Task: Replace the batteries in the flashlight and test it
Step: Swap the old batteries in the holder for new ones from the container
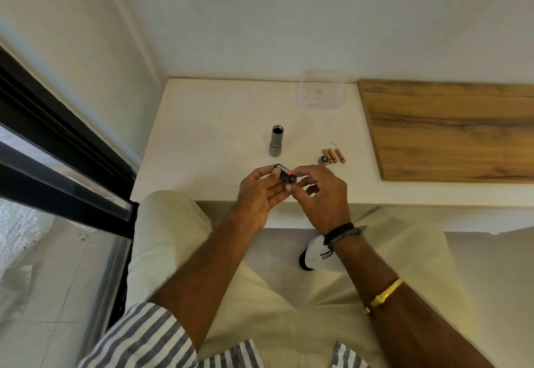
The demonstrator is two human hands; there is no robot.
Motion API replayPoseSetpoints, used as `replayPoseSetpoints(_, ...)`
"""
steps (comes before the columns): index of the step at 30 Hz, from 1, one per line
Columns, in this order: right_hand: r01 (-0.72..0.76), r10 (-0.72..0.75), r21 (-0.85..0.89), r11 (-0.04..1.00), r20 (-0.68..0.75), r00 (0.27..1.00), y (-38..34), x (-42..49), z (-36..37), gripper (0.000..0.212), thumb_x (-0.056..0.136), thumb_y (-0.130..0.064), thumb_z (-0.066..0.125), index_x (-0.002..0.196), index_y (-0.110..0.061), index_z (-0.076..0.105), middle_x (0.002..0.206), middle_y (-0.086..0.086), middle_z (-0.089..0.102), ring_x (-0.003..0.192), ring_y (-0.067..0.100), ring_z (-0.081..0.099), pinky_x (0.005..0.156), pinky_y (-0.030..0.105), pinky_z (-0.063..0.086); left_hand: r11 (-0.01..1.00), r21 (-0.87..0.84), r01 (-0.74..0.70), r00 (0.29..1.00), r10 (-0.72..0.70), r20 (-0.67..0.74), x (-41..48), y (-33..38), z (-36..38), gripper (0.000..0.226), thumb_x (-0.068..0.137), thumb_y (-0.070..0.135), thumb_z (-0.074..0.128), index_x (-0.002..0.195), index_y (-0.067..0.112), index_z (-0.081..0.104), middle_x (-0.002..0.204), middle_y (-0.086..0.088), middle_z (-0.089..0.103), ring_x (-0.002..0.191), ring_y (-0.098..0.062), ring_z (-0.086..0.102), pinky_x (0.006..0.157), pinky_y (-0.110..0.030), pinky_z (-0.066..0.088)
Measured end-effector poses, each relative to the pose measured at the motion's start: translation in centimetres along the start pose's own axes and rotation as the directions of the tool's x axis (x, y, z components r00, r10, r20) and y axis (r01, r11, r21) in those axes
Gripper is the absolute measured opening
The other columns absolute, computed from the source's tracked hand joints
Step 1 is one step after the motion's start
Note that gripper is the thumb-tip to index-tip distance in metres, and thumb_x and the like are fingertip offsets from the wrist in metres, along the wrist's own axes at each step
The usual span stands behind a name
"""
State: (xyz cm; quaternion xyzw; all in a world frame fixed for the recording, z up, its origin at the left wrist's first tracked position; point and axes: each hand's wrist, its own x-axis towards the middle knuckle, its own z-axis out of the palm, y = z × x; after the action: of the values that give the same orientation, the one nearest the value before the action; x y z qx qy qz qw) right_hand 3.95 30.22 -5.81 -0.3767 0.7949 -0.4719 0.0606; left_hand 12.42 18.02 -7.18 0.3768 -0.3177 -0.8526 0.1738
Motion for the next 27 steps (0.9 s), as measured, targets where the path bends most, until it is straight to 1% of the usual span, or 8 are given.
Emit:
replayPoseSetpoints(5, -0.015, 0.021, 0.039, 0.999, -0.153, 0.988, 0.1, 0.2, 0.6, 0.018, 0.084, -0.010, 0.081, 0.100, -0.015, 0.073, 0.091, -0.015, 0.068, 0.084, -0.012, 0.063, 0.069, 0.003, 0.047, 1.000, 0.021, 0.012, 1.000, -0.013, 0.022, -0.1, -0.3, 0.3, 0.026, 0.096, 0.015, 0.065, 0.116, -0.001, 0.061, 0.100, -0.021, 0.076, 0.094, -0.032, 0.075, 0.071, -0.036, 0.062)
replayPoseSetpoints(9, 0.010, 0.020, 0.118, 0.993, -0.252, 0.968, 0.4, 0.6, 0.5, 0.015, 0.086, -0.012, 0.079, 0.101, -0.014, 0.077, 0.097, -0.011, 0.074, 0.092, 0.000, 0.069, 0.077, 0.014, 0.055, 0.996, 0.093, 0.008, 0.995, -0.017, 0.099, -0.2, -0.3, 0.6, 0.024, 0.098, 0.020, 0.062, 0.112, 0.001, 0.062, 0.103, -0.020, 0.075, 0.097, -0.032, 0.074, 0.072, -0.036, 0.061)
replayPoseSetpoints(13, -0.033, 0.108, 0.226, 0.973, -0.325, 0.939, 1.0, 1.4, 0.2, 0.017, 0.086, -0.008, 0.078, 0.102, -0.014, 0.078, 0.096, -0.009, 0.075, 0.096, -0.003, 0.070, 0.082, 0.009, 0.051, 0.984, 0.178, -0.007, 0.986, -0.022, 0.163, 0.0, 0.0, 0.9, 0.028, 0.102, 0.022, 0.055, 0.118, 0.001, 0.060, 0.105, -0.019, 0.075, 0.097, -0.033, 0.074, 0.076, -0.039, 0.062)
replayPoseSetpoints(15, -0.075, 0.189, 0.319, 0.945, -0.343, 0.920, 1.3, 1.8, 0.1, 0.016, 0.085, -0.006, 0.078, 0.101, -0.010, 0.078, 0.095, -0.007, 0.076, 0.096, -0.007, 0.069, 0.085, 0.005, 0.048, 0.969, 0.239, -0.056, 0.991, 0.024, 0.133, 0.3, 0.3, 1.1, 0.025, 0.101, 0.022, 0.056, 0.115, 0.002, 0.063, 0.102, -0.016, 0.076, 0.093, -0.031, 0.075, 0.073, -0.038, 0.062)
replayPoseSetpoints(18, -0.128, 0.295, 0.432, 0.893, -0.347, 0.890, 1.8, 2.2, 0.3, 0.016, 0.084, -0.003, 0.079, 0.100, -0.005, 0.078, 0.092, -0.006, 0.076, 0.092, -0.007, 0.071, 0.085, 0.006, 0.050, 0.912, 0.368, -0.180, 0.981, 0.193, 0.002, 1.2, 0.8, 1.2, 0.013, 0.095, 0.018, 0.066, 0.102, 0.008, 0.069, 0.093, -0.012, 0.075, 0.082, -0.026, 0.073, 0.067, -0.033, 0.062)
replayPoseSetpoints(20, -0.165, 0.365, 0.502, 0.849, -0.331, 0.870, 2.0, 2.5, 0.5, 0.016, 0.083, -0.001, 0.080, 0.099, -0.003, 0.078, 0.090, -0.006, 0.076, 0.092, -0.007, 0.071, 0.089, 0.018, 0.056, 0.840, 0.484, -0.245, 0.938, 0.332, -0.102, 2.3, 1.3, 1.3, 0.014, 0.091, 0.017, 0.071, 0.102, 0.010, 0.068, 0.094, -0.011, 0.073, 0.083, -0.023, 0.071, 0.068, -0.035, 0.063)
replayPoseSetpoints(23, -0.225, 0.464, 0.596, 0.771, -0.283, 0.840, 2.3, 2.9, 0.6, 0.016, 0.082, -0.001, 0.081, 0.097, -0.004, 0.079, 0.086, -0.008, 0.078, 0.102, -0.005, 0.070, 0.099, 0.053, 0.056, 0.688, 0.669, -0.281, 0.853, 0.498, -0.154, 4.3, 2.3, 1.7, 0.032, 0.087, 0.024, 0.075, 0.114, 0.014, 0.063, 0.100, -0.004, 0.070, 0.089, -0.020, 0.068, 0.076, -0.037, 0.062)
replayPoseSetpoints(27, -0.237, 0.507, 0.661, 0.712, -0.251, 0.824, 2.4, 3.1, 0.5, 0.015, 0.082, 0.000, 0.081, 0.093, -0.009, 0.079, 0.087, -0.005, 0.079, 0.111, -0.001, 0.068, 0.096, 0.059, 0.055, 0.534, 0.793, -0.293, 0.842, 0.538, -0.051, 6.5, 3.7, 2.4, 0.055, 0.084, 0.031, 0.078, 0.134, 0.020, 0.057, 0.107, 0.002, 0.062, 0.090, -0.014, 0.061, 0.077, -0.025, 0.053)
